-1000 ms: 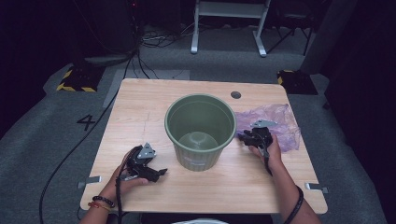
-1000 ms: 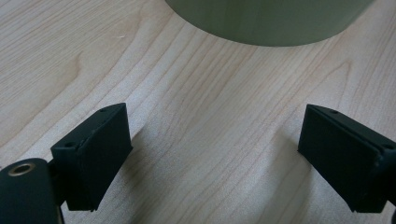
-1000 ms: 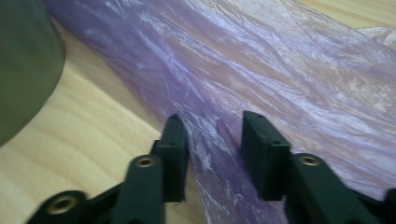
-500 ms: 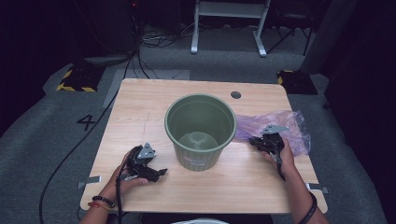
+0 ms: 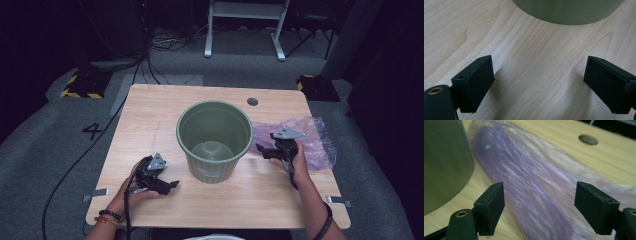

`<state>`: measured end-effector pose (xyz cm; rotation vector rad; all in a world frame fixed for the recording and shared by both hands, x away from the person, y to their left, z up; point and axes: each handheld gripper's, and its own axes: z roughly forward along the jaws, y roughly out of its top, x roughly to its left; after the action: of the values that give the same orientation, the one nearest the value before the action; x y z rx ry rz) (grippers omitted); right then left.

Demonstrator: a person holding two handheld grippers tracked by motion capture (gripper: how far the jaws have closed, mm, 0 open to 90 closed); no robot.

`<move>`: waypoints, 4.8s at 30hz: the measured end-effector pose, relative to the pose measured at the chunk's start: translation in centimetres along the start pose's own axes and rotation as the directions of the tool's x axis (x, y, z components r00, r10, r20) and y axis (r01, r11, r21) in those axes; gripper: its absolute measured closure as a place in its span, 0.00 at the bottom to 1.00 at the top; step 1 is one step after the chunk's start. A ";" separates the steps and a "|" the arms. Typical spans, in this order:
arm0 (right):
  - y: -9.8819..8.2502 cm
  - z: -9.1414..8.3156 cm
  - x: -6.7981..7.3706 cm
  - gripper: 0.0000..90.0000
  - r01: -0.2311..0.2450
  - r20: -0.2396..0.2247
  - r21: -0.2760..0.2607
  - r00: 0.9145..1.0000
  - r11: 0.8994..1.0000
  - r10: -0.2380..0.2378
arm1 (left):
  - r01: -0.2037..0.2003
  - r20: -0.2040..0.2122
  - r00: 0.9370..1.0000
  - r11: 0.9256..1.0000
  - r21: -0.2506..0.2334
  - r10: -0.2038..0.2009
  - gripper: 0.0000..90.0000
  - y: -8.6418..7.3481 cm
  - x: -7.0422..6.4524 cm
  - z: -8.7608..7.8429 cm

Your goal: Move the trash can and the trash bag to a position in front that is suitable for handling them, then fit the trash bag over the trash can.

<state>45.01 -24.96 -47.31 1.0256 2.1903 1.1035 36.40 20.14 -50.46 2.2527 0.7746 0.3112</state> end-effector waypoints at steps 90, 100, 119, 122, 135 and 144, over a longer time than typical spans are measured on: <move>2.3 -5.4 -2.2 1.00 -0.080 -0.029 -0.255 0.997 0.964 0.075 | 0.001 0.004 1.000 1.000 -0.001 -0.001 0.11 0.0 0.1 0.0; 3.0 -6.5 -2.4 1.00 -0.088 -0.023 -0.312 0.996 0.946 0.085 | 0.001 0.005 1.000 1.000 -0.001 -0.001 0.11 0.0 0.1 0.0; 4.4 -6.8 -5.1 1.00 -0.128 0.018 -0.349 0.989 0.928 0.144 | 0.005 0.006 1.000 1.000 -0.003 -0.004 0.11 0.0 0.1 0.0; 4.6 -7.3 -5.6 1.00 -0.135 0.028 -0.366 0.987 0.921 0.156 | 0.005 0.006 1.000 1.000 -0.003 -0.005 0.11 0.0 0.1 0.0; 7.8 -8.0 -4.7 1.00 -0.060 0.110 -0.379 0.988 0.923 0.109 | 0.006 0.004 1.000 1.000 -0.002 -0.006 0.11 0.1 0.0 0.1; 8.7 -3.9 -4.4 1.00 -0.089 0.140 -0.335 0.980 0.938 0.143 | 0.006 0.004 1.000 1.000 -0.003 -0.006 0.11 0.1 0.1 0.1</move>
<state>48.52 -26.81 -37.61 1.0625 1.7618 1.3330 36.49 20.10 -50.46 2.2474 0.7782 0.3042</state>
